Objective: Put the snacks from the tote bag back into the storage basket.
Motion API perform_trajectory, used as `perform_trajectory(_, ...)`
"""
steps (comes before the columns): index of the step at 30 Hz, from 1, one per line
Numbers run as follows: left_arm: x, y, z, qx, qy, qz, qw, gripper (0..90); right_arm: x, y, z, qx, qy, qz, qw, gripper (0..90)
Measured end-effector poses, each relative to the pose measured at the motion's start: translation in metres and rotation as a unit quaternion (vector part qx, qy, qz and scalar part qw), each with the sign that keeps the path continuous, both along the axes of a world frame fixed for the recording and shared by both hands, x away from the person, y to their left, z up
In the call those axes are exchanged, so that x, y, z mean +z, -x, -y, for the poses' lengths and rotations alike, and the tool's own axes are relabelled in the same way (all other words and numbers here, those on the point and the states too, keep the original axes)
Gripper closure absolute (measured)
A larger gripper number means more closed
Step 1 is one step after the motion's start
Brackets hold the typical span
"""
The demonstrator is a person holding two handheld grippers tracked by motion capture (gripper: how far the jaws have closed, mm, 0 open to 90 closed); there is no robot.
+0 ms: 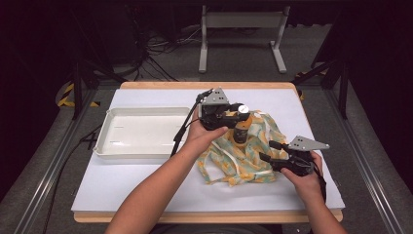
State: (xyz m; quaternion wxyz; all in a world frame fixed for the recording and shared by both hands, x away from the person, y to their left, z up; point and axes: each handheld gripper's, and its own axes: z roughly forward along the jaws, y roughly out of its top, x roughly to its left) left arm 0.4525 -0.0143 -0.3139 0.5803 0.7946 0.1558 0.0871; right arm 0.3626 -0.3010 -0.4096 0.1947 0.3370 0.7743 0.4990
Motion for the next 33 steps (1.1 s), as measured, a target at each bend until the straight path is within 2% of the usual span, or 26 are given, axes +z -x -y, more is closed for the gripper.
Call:
perform_trajectory(12,0.022,0.005,-0.007,-0.003,0.012,0.010,0.9999,58.4,0.000,0.000,0.000,0.001,-0.005,-0.002,1.0000,35.8)
perform_trajectory(21,0.040,0.008,-0.014,-0.023,0.032,0.012,0.9991,58.4,-0.001,0.000,0.000,0.002,-0.003,-0.003,1.0000,36.1)
perform_trajectory(33,0.050,0.012,-0.025,-0.030,0.029,0.016,0.9990,58.3,-0.001,0.000,0.000,0.003,-0.003,-0.003,1.0000,36.0)
